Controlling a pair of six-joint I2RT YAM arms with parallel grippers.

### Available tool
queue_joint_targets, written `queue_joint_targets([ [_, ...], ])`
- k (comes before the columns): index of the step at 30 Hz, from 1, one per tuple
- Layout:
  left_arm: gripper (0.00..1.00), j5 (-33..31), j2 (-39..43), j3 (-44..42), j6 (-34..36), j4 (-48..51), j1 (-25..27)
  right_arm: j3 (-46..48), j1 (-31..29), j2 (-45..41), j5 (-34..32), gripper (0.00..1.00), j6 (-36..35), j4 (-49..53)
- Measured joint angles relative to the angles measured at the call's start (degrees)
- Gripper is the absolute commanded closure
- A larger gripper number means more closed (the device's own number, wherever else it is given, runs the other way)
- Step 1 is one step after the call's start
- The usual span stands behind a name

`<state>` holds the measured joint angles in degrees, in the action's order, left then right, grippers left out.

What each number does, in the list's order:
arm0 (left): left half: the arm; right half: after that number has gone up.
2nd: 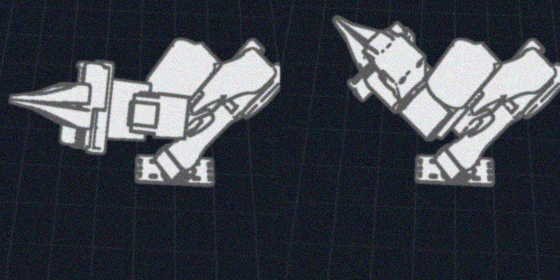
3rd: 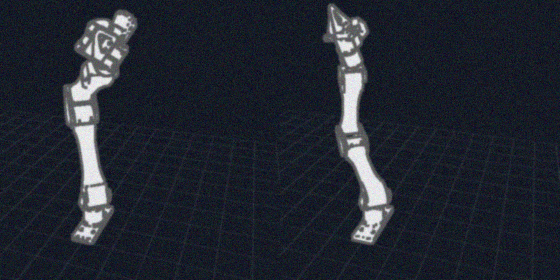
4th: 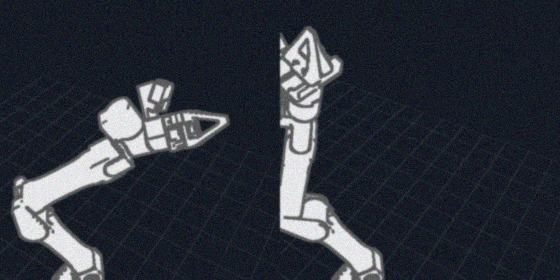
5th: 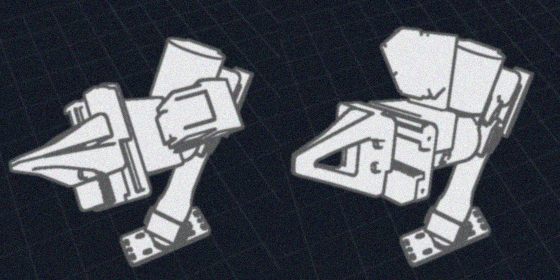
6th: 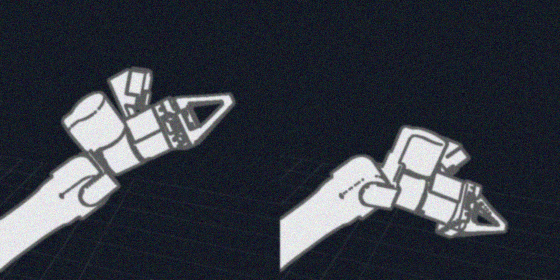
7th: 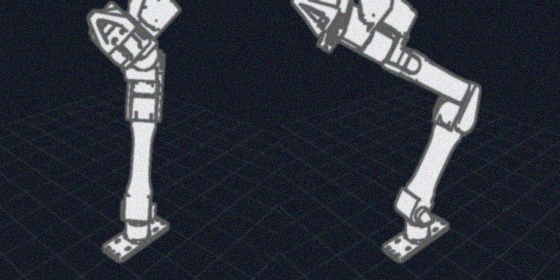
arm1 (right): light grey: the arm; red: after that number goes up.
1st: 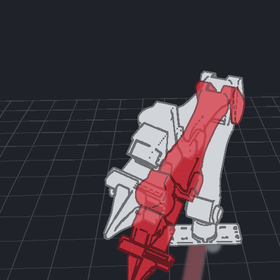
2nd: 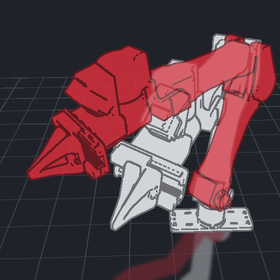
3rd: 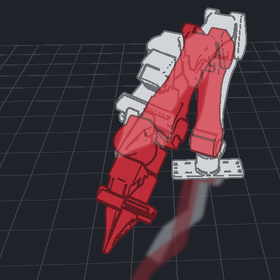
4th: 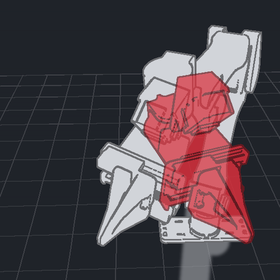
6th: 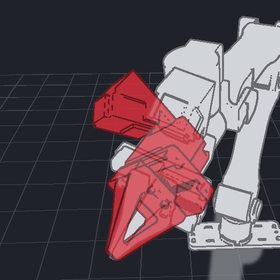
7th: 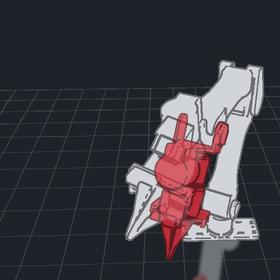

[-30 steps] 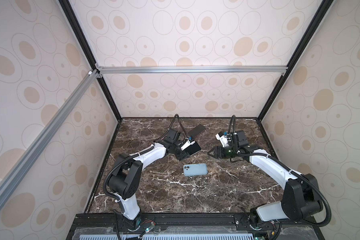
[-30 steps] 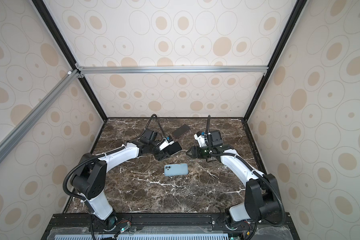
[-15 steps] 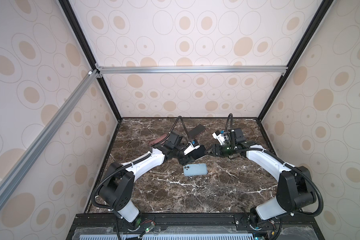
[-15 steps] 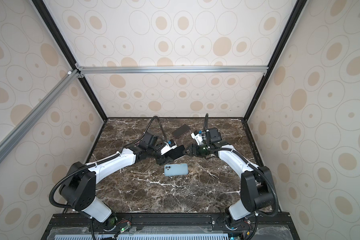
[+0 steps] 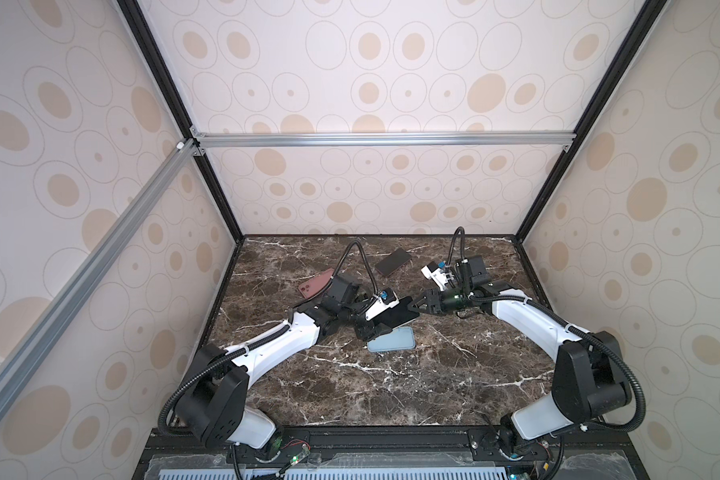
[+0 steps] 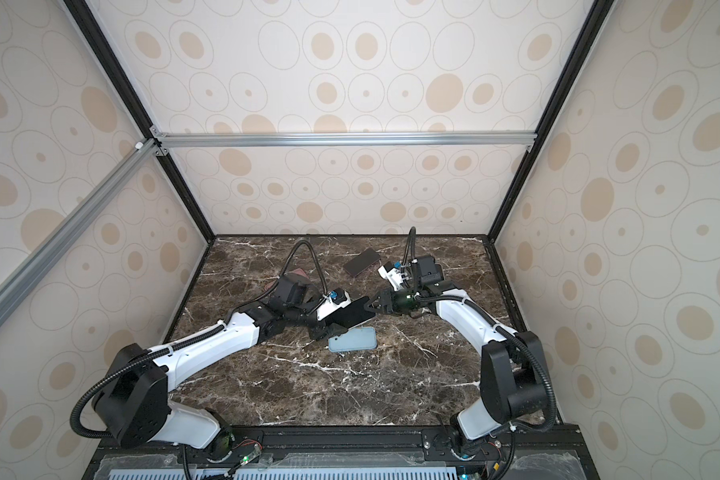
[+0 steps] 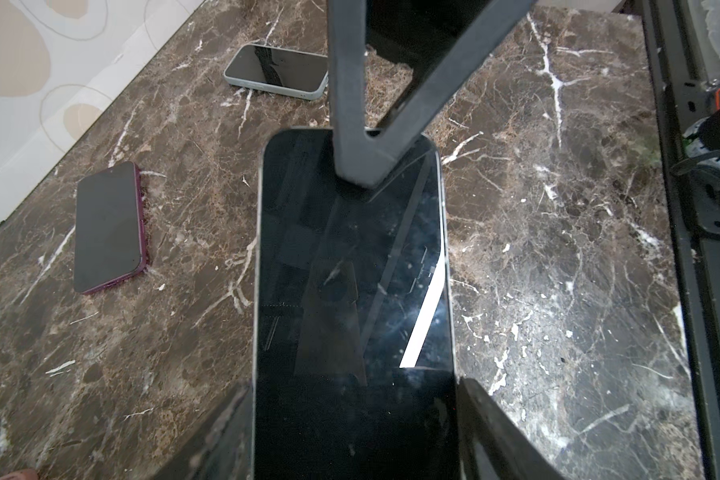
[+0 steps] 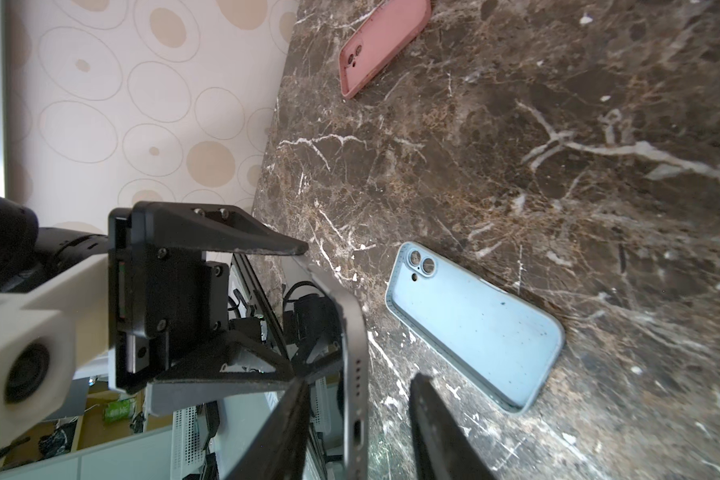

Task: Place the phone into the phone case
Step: 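Carry the black phone toward the light blue case while the right gripper approaches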

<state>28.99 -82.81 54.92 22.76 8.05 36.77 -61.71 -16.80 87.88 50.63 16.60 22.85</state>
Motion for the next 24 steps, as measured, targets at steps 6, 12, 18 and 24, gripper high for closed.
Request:
queue_joint_targets([
  [6, 1.0, 0.1, 0.7, -0.1, -0.3, -1.6, 0.2, 0.0, 0.0, 0.0, 3.7, 0.71, 0.0, -0.1],
  [12, 1.0, -0.2, 0.7, -0.4, -0.7, -1.8, 0.5, 0.2, 0.0, 0.0, 5.6, 0.84, -0.3, -0.1],
  [18, 0.57, -1.0, 0.9, -1.0, -2.6, -3.5, 0.7, 0.8, -0.1, -0.3, 6.7, 0.9, 0.1, -0.4],
  [24, 0.24, -2.4, 4.4, -4.8, -7.1, -8.7, 0.9, 1.0, -0.1, -0.3, 6.0, 0.92, 0.3, -1.1],
])
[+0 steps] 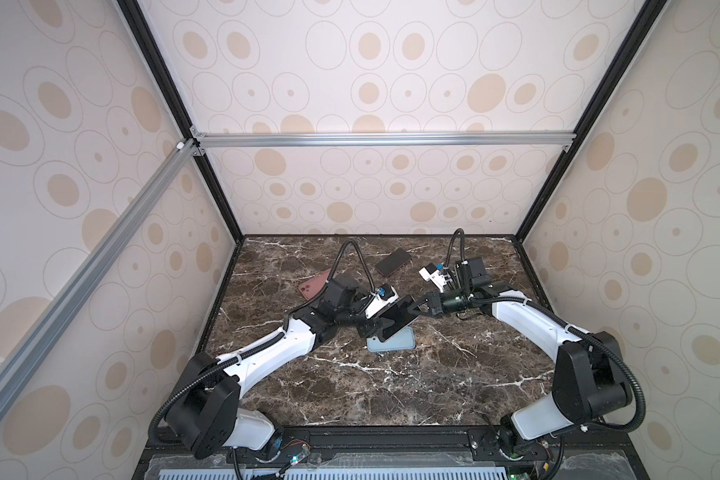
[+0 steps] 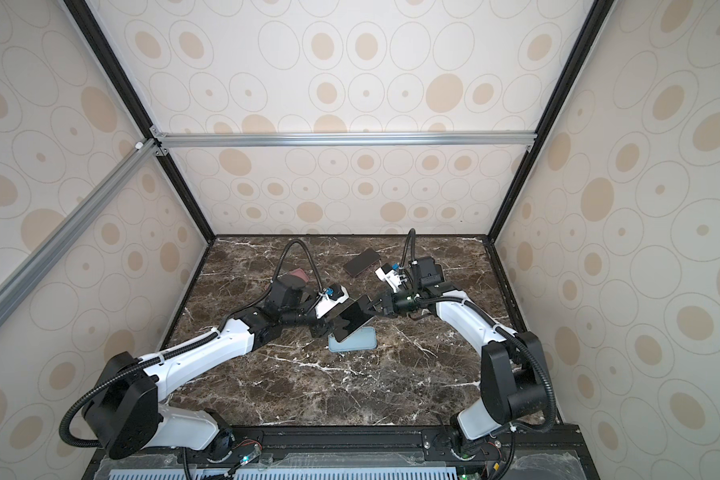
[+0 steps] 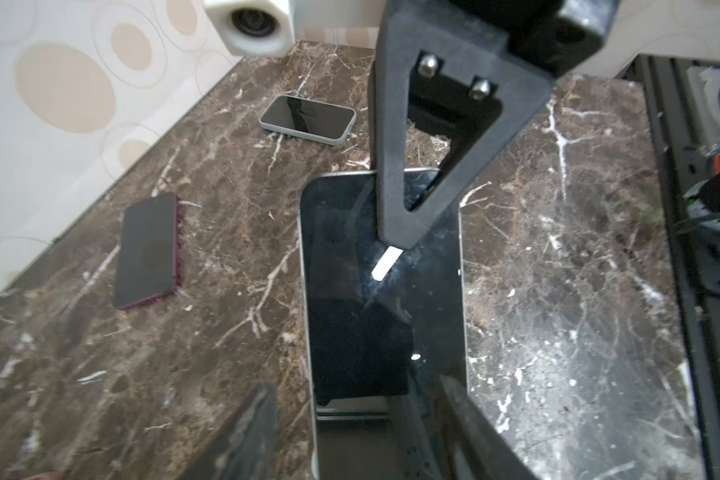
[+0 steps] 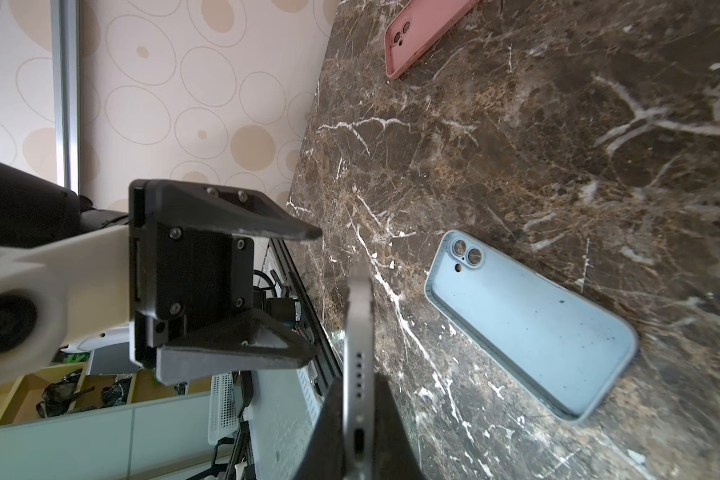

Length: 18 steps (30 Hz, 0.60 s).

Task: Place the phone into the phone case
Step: 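Carry the black phone toward the light blue case while the right gripper approaches, then grip the phone's other end with the right gripper while the left gripper holds it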

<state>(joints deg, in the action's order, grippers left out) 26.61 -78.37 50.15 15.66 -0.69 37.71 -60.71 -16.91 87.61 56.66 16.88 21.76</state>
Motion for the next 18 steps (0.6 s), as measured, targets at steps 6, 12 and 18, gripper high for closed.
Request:
queue_joint_targets([
  [6, 0.11, -3.5, 5.9, -8.1, -8.2, -7.7, 0.0, 0.2, 0.0, -0.5, -2.3, 0.99, 0.0, 0.0],
  [12, 0.11, -7.0, 7.2, -9.8, -20.9, -12.0, 0.0, 2.3, -0.2, -3.0, -10.4, 0.99, 0.7, -0.8],
  [18, 0.15, -9.8, 3.8, -8.7, -31.4, -10.4, 0.0, 6.6, -3.0, -6.8, -18.8, 1.0, 2.4, -4.2],
])
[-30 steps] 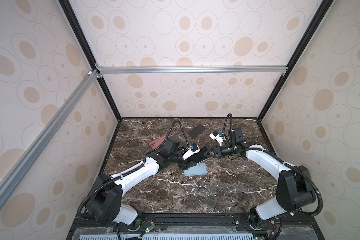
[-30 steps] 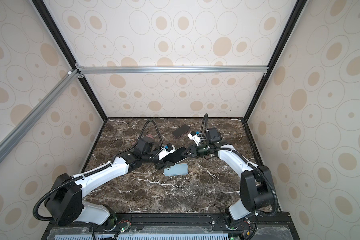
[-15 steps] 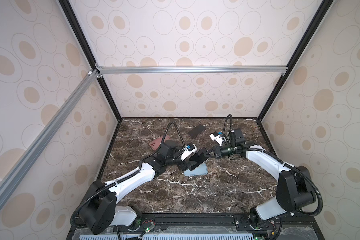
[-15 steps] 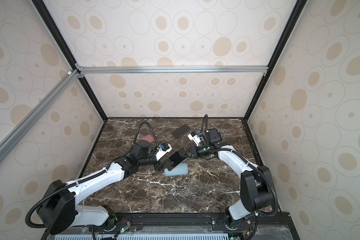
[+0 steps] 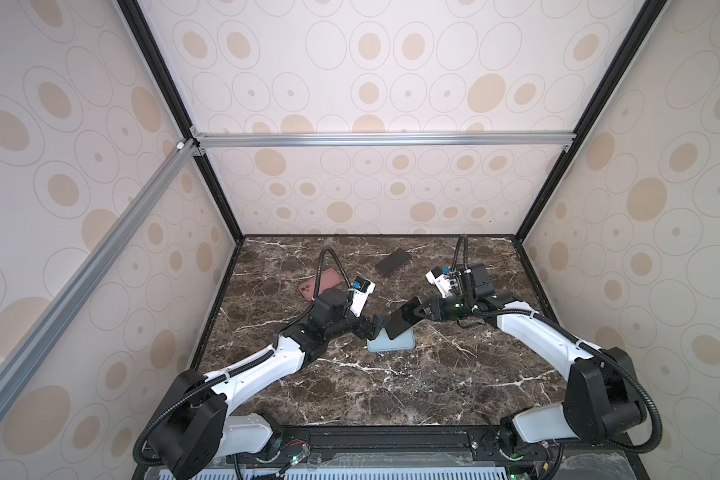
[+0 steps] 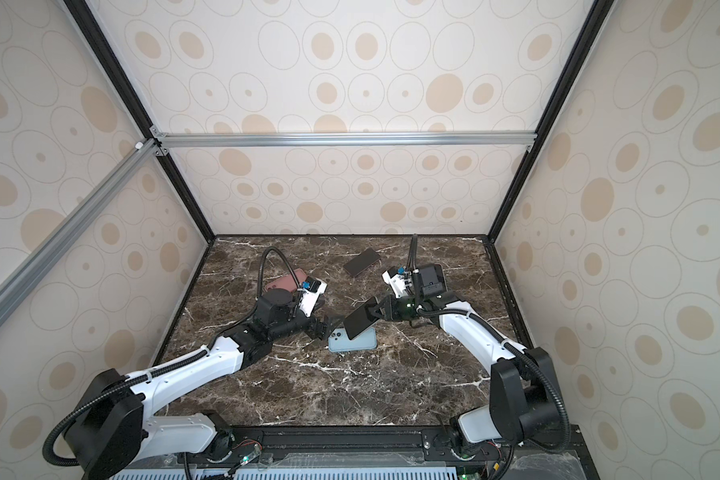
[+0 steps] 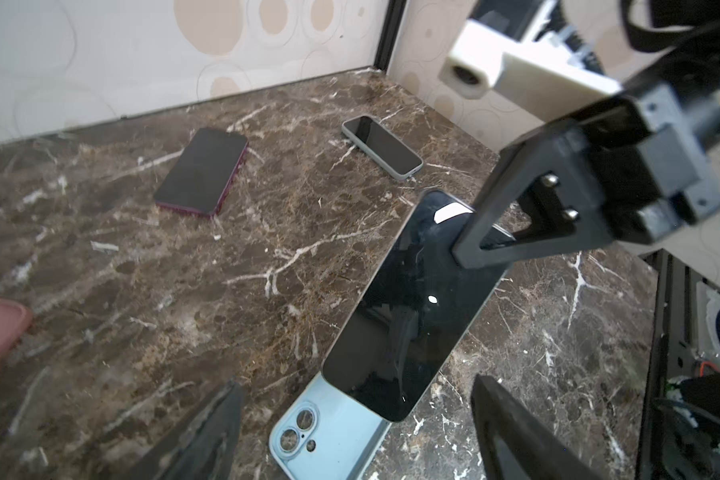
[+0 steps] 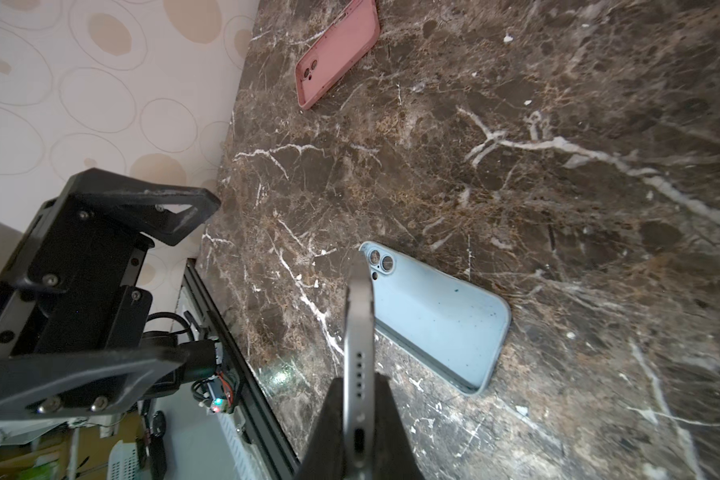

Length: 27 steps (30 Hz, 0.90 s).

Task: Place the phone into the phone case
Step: 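Grip the phone's other end with the right gripper while the left gripper holds it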

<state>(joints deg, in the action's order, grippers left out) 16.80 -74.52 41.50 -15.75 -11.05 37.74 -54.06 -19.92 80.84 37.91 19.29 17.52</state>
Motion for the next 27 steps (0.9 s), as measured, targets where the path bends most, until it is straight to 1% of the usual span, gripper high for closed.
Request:
queue_joint_targets([
  [6, 0.15, -3.4, -2.8, 0.1, -7.5, 3.3, 0.0, 5.2, -3.8, -1.4, -5.1, 1.0, 3.7, -6.2],
  [11, 0.15, -4.0, -2.8, -1.6, -13.0, 2.5, -0.5, 9.0, -4.6, -1.3, -8.5, 1.0, 8.1, -11.9],
  [13, 0.18, -3.2, -2.8, -3.2, -15.4, 1.4, -1.0, 9.7, -5.0, -1.3, -9.7, 1.0, 9.3, -13.3],
  [18, 0.29, -0.9, -3.5, -7.4, -20.3, -1.1, -2.2, 10.3, -6.5, -1.0, -11.0, 1.0, 11.5, -16.6],
  [22, 0.34, -0.2, -5.0, -7.9, -21.7, -0.9, -2.4, 11.1, -6.9, -1.0, -11.2, 1.0, 12.9, -18.0],
  [27, 0.46, -0.1, -6.6, -7.9, -22.5, -0.9, -2.4, 11.8, -7.0, -0.4, -11.4, 1.0, 14.0, -19.1],
])
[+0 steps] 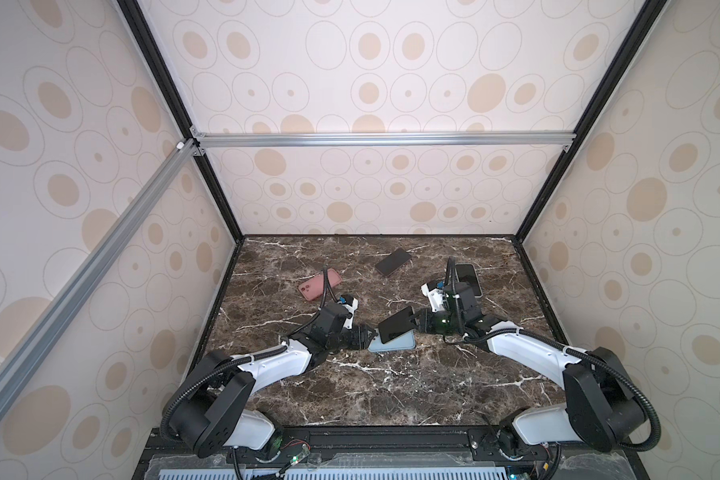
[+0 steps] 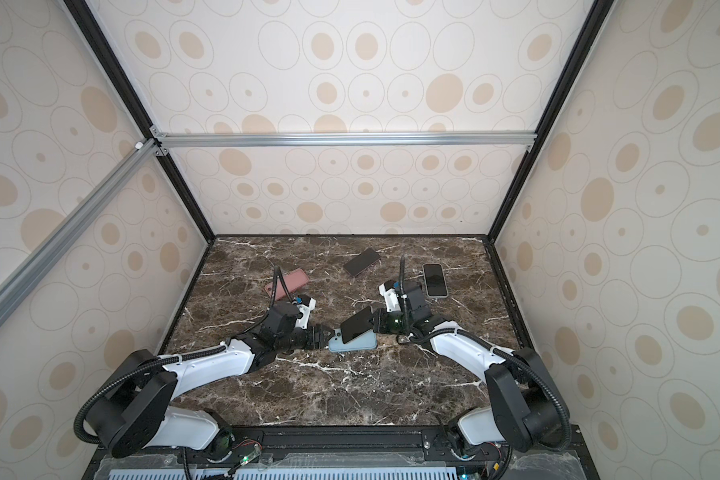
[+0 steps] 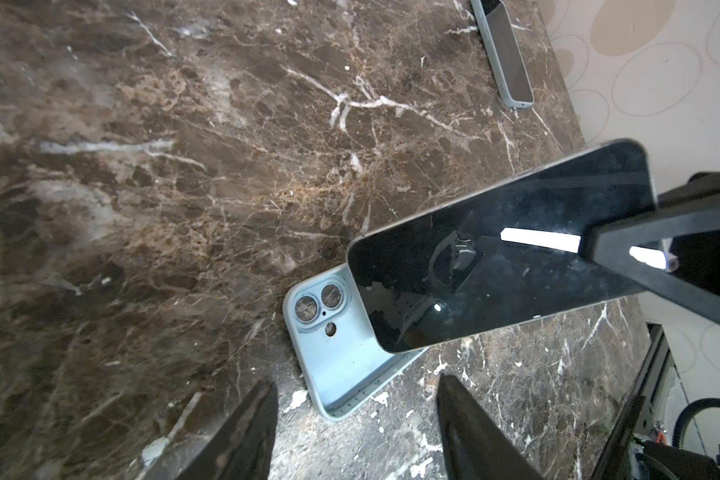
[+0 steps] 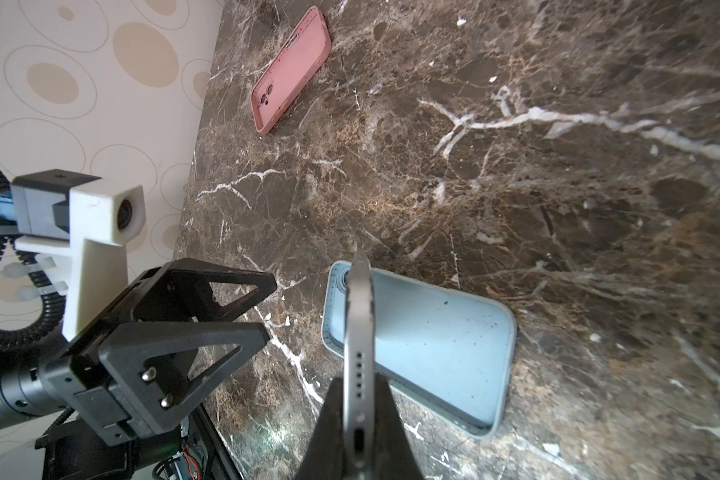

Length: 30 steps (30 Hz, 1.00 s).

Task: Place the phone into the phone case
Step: 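Grip the phone's other end with the right gripper while the left gripper holds it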

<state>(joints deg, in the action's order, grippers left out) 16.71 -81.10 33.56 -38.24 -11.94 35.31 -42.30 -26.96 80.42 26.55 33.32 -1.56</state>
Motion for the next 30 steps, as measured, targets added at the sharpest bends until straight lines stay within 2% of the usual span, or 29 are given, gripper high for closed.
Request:
queue_joint_targets([
  [11, 0.6, 0.2, -6.0, 0.0, 0.1, 0.3, -0.1, 0.9, -0.9, 1.9, 1.3, 0.98, 2.0, -2.9],
  [18, 0.65, 0.5, -8.0, 0.2, 0.3, 0.1, -0.2, 1.0, -1.5, 3.1, 1.7, 0.98, 3.1, -4.0],
  [23, 0.74, 1.3, -9.0, 0.2, 0.3, -1.2, -0.2, 1.3, -1.5, 3.6, 1.9, 0.97, 3.8, -5.0],
  [30, 0.75, 3.0, -10.7, 0.2, 0.3, -3.9, -0.2, 1.5, -1.6, 4.6, 2.3, 0.94, 4.9, -6.3],
])
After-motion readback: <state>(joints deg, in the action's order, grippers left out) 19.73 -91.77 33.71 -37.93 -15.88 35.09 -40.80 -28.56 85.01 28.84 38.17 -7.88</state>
